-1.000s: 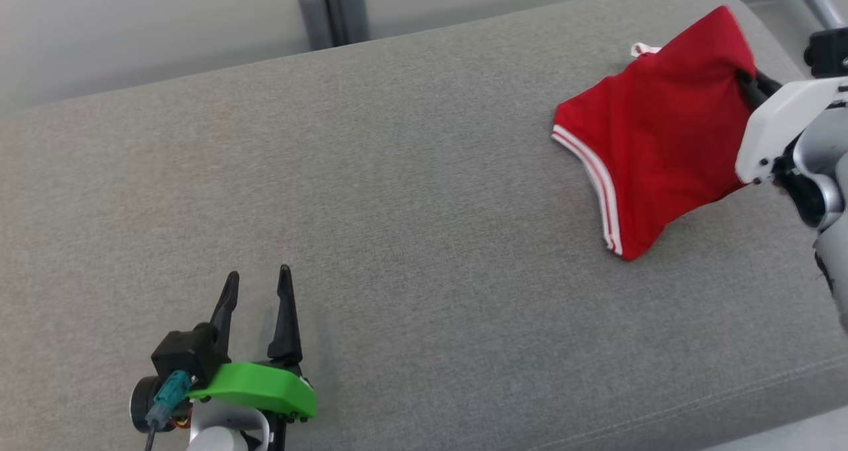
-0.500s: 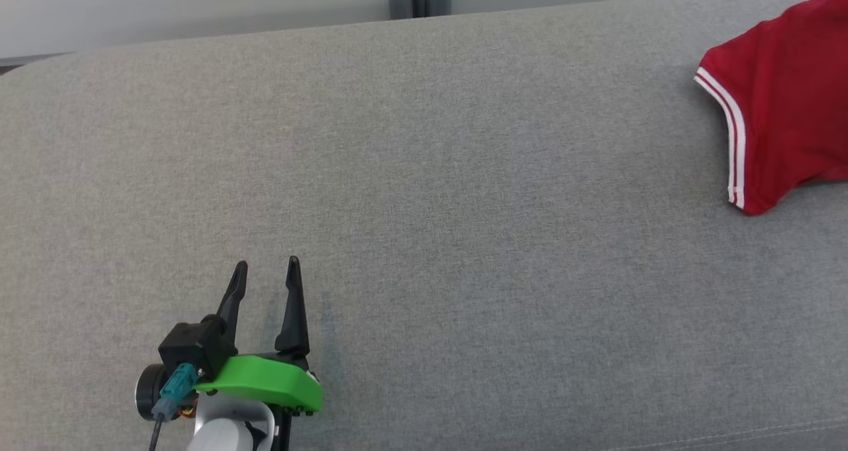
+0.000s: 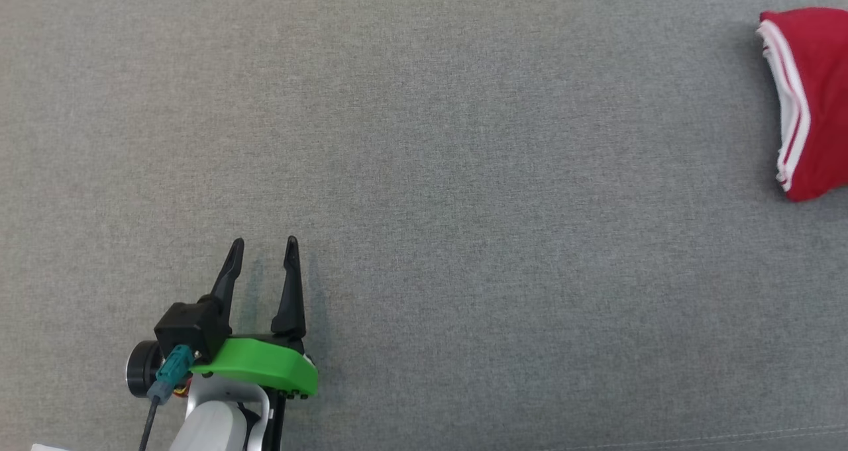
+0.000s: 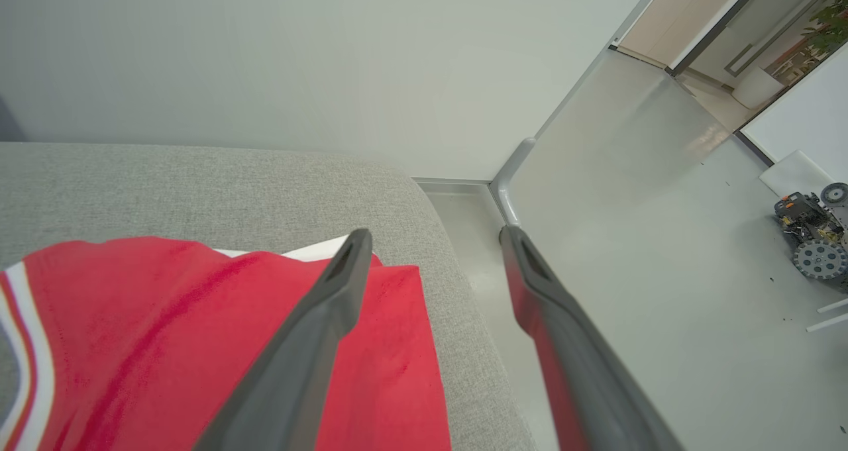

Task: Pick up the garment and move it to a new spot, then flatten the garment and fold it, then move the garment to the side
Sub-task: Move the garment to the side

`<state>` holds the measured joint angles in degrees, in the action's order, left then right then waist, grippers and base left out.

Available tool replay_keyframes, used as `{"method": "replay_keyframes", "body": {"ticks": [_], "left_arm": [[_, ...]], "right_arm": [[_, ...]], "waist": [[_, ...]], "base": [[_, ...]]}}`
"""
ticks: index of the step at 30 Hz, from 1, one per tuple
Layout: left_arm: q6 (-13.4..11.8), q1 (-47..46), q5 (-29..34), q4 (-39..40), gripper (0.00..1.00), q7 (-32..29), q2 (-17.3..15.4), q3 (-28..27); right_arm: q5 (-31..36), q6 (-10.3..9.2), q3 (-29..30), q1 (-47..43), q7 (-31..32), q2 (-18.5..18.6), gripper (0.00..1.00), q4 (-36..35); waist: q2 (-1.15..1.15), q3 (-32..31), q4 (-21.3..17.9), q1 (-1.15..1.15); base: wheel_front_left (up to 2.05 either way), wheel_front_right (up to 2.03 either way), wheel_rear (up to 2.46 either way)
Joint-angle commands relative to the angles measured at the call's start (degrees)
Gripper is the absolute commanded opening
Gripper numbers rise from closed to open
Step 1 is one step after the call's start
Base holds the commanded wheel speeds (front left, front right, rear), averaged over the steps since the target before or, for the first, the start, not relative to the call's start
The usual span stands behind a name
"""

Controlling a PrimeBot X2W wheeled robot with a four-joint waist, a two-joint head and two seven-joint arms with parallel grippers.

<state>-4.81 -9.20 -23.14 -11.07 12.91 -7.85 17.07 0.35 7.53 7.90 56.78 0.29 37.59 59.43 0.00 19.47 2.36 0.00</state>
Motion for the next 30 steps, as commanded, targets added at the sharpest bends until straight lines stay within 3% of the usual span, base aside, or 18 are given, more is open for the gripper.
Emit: {"method": "replay_keyframes", "body": {"ticks": [1,5,13,23,30], "left_arm": [[-0.38,-1.05,0.45,0.31,1.00,-0.09,-0.49,-0.04],[-0.51,-1.35,0.46,0.44,1.00,-0.26,-0.86,-0.02],[-0.61,-1.48,-0.07,0.25,1.00,-0.08,-1.21,-0.07],[0.40,-4.07,-1.30,-2.02,1.00,1.61,-0.97,-2.25],[0.46,-1.81,-2.50,-4.66,1.00,2.29,-0.28,-5.82]], "right_arm": [[1.60,-0.10,1.80,0.79,-1.21,-1.03,1.00,0.55],[5.96,-0.11,4.90,1.49,-3.67,-3.54,1.00,0.78],[9.48,-0.11,5.06,3.20,-8.53,-8.73,1.00,0.12],[3.95,-0.10,-1.40,1.09,-14.56,-17.68,1.00,0.33],[-1.85,-0.11,-6.75,-7.29,-15.53,-25.12,1.00,-8.07]], "waist": [[0.00,0.43,-0.35,0.00],[0.00,0.11,-1.31,0.00],[0.00,-2.34,-3.23,0.00],[0.00,-9.17,-4.45,0.00],[0.00,-13.93,-4.95,0.00]], "base": [[0.00,0.00,0.00],[0.00,0.00,0.00],[0.00,0.00,0.00],[0.00,0.00,0.00],[0.00,0.00,0.00]]}}
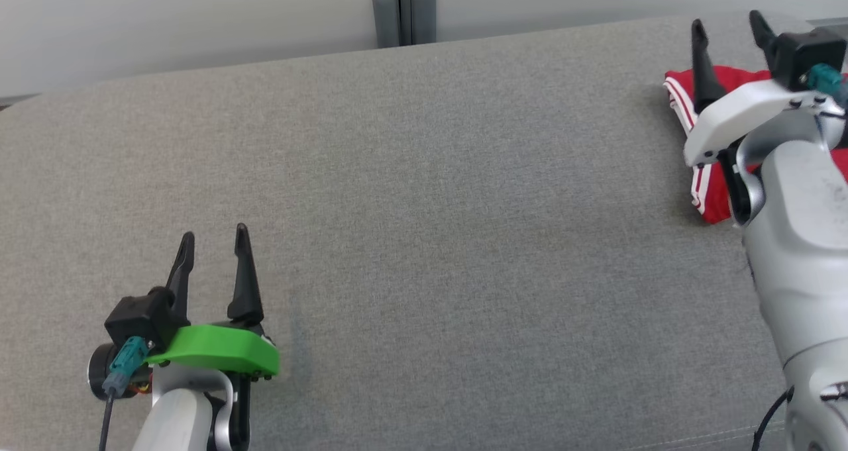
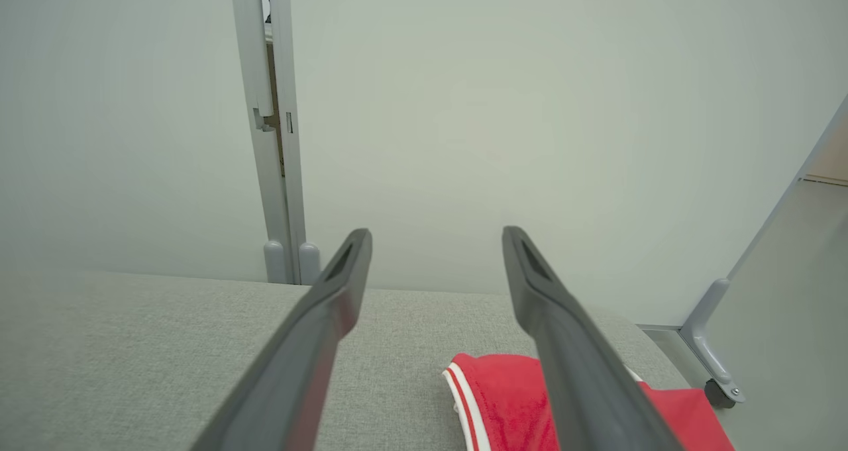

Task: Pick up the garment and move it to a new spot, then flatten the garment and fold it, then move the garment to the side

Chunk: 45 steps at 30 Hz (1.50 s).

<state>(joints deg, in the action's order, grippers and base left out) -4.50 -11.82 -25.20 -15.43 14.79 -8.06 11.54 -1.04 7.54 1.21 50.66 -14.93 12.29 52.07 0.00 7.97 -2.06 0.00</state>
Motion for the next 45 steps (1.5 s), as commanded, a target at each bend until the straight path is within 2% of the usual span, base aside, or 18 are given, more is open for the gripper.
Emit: {"method": "replay_keyframes", "body": {"ticks": [1,11,17,20,28,45], "left_arm": [[0.04,1.22,-0.29,-0.63,1.00,0.43,-0.03,-0.65],[-0.36,6.73,2.40,0.38,1.00,0.44,1.45,-4.40],[0.40,10.08,5.14,2.30,1.00,0.42,2.72,-4.84],[0.70,11.29,6.10,2.31,1.00,0.40,3.24,-4.63],[2.04,12.83,7.11,3.07,1.00,0.40,4.11,-4.24],[2.99,13.81,7.80,3.52,1.00,0.40,4.74,-4.74]], "right_arm": [[-1.08,-0.11,-0.43,-2.94,-0.24,-0.57,1.00,-2.54],[-3.45,-0.11,-2.46,-23.64,-0.25,-7.80,1.00,-22.60],[-3.13,-0.11,-2.44,-33.84,-0.26,-9.29,1.00,-31.79],[-5.22,-0.11,-3.30,-38.39,-0.26,-9.33,1.00,-35.44],[-7.65,-0.11,-5.07,-45.10,-0.27,-9.37,1.00,-37.72],[-7.93,-0.11,-5.75,-46.64,-0.27,-9.35,1.00,-38.12]], "waist": [[0.00,-2.90,-0.48,0.00],[0.00,-5.31,0.49,0.00],[0.00,-5.56,1.55,0.00],[0.00,-5.91,1.95,0.00],[0.00,-6.97,1.81,0.00],[0.00,-7.84,2.10,0.00]], "base": [[0.00,0.00,0.00],[0.00,0.00,0.00],[0.00,0.00,0.00],[0.00,0.00,0.00],[0.00,0.00,0.00],[0.00,0.00,0.00]]}}
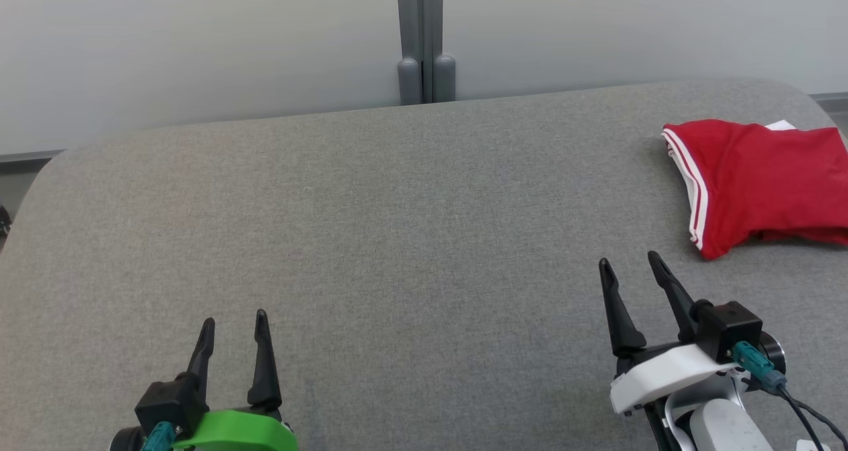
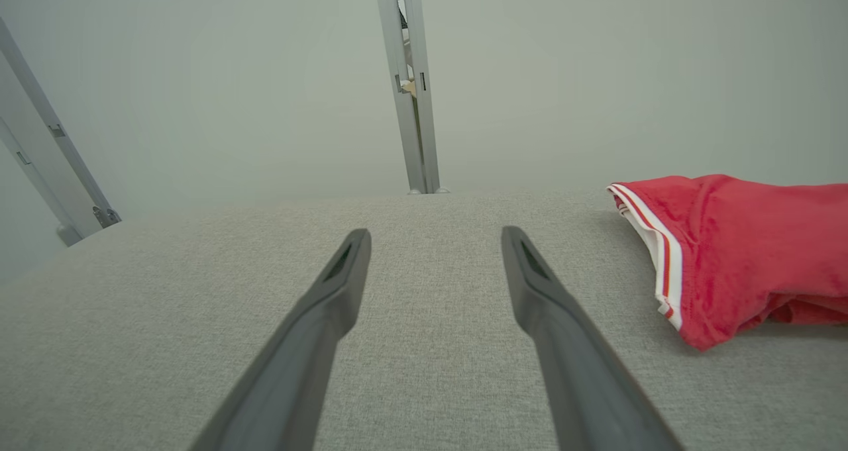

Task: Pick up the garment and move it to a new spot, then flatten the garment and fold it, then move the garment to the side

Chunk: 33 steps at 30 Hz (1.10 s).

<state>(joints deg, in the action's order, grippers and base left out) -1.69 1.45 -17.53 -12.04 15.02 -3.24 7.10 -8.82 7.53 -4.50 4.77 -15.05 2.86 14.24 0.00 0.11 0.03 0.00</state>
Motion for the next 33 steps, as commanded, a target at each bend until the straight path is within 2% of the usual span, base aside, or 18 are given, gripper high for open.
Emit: {"method": "replay_keyframes", "body": {"ticks": [1,8,9,12,33], "left_arm": [[0.31,0.51,-0.09,0.09,1.00,0.17,-0.05,-0.34],[0.81,0.09,0.53,-0.01,1.00,0.17,0.06,-0.68],[0.68,0.00,0.18,0.03,0.00,0.00,0.11,-0.45],[0.73,0.21,-0.21,-1.17,0.00,-0.32,0.19,-0.41],[3.00,-2.13,-20.15,-1.36,0.00,-6.01,0.22,-4.01]], "right_arm": [[-0.21,-0.10,-0.14,-0.75,-0.15,0.08,1.00,-0.28],[-0.60,-0.10,-0.34,-0.61,-0.15,0.07,1.00,-0.34],[-0.30,0.00,-0.29,-0.01,0.00,0.00,0.00,-0.07],[-0.72,0.01,-0.27,-0.47,0.11,-0.08,0.00,0.94],[-23.62,0.00,1.96,0.15,5.21,0.60,0.00,0.49]], "waist": [[0.00,0.06,0.03,0.00],[0.00,0.25,0.01,0.00],[0.00,0.25,0.01,0.00],[0.00,0.26,0.01,0.00],[0.00,0.22,0.00,0.00]], "base": [[0.00,0.00,0.00],[0.00,0.00,0.00],[0.00,0.00,0.00],[0.00,0.00,0.00],[0.00,0.00,0.00]]}}
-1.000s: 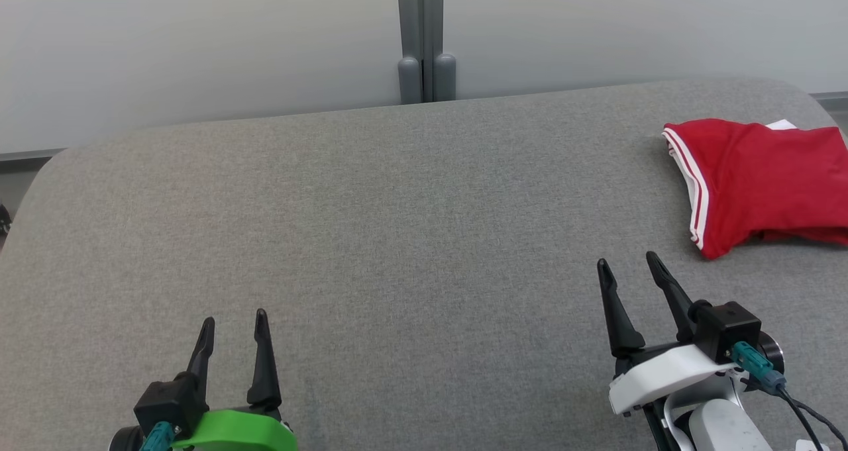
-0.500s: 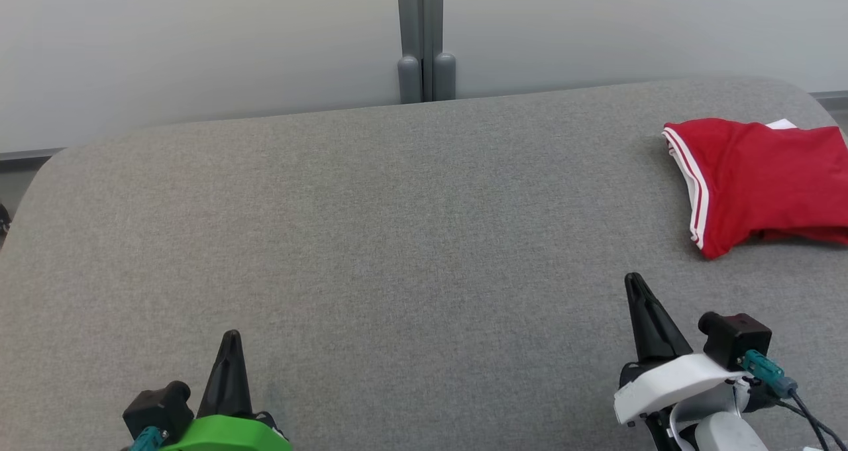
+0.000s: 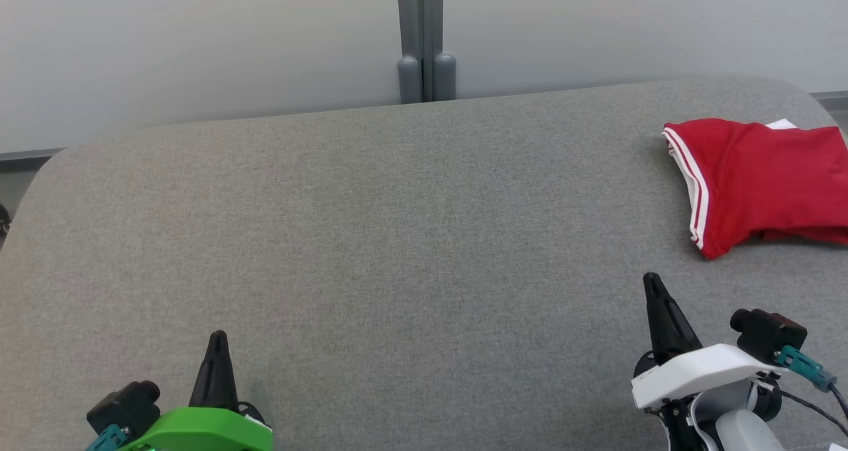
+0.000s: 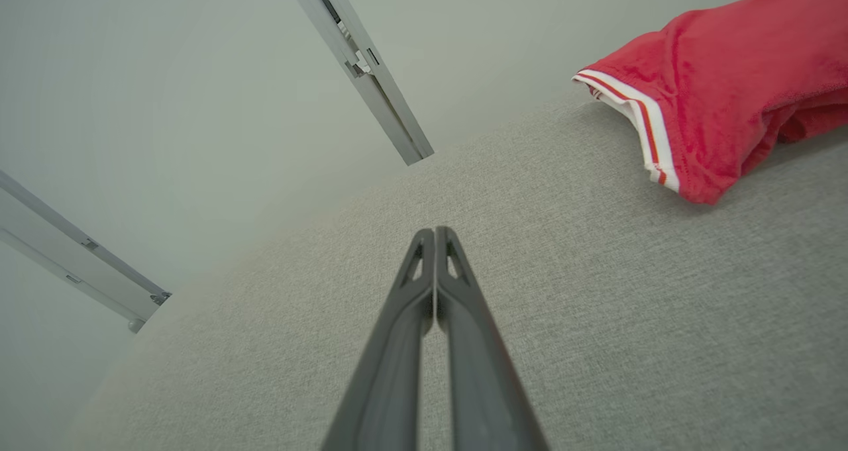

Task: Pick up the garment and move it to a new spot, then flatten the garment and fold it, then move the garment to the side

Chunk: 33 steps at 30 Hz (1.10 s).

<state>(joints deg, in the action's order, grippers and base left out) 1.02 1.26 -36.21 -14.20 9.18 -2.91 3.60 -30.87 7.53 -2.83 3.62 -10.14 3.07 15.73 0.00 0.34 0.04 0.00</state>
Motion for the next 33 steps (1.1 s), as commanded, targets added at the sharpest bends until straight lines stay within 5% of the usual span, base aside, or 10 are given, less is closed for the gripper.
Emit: {"method": "replay_keyframes", "body": {"ticks": [1,33], "left_arm": [[0.38,-2.02,-2.21,0.80,0.00,-0.38,-0.11,-0.64],[3.00,-4.51,-24.63,0.62,0.00,-6.78,-0.08,-4.68]], "right_arm": [[-2.40,0.00,0.38,1.33,0.50,0.41,0.00,-1.01],[-27.61,-0.03,3.42,2.05,6.66,0.75,0.00,-1.48]], "waist": [[0.00,0.00,0.00,0.00],[0.00,-0.05,-0.01,0.00]], "base": [[0.00,0.00,0.00],[0.00,0.00,0.00]]}}
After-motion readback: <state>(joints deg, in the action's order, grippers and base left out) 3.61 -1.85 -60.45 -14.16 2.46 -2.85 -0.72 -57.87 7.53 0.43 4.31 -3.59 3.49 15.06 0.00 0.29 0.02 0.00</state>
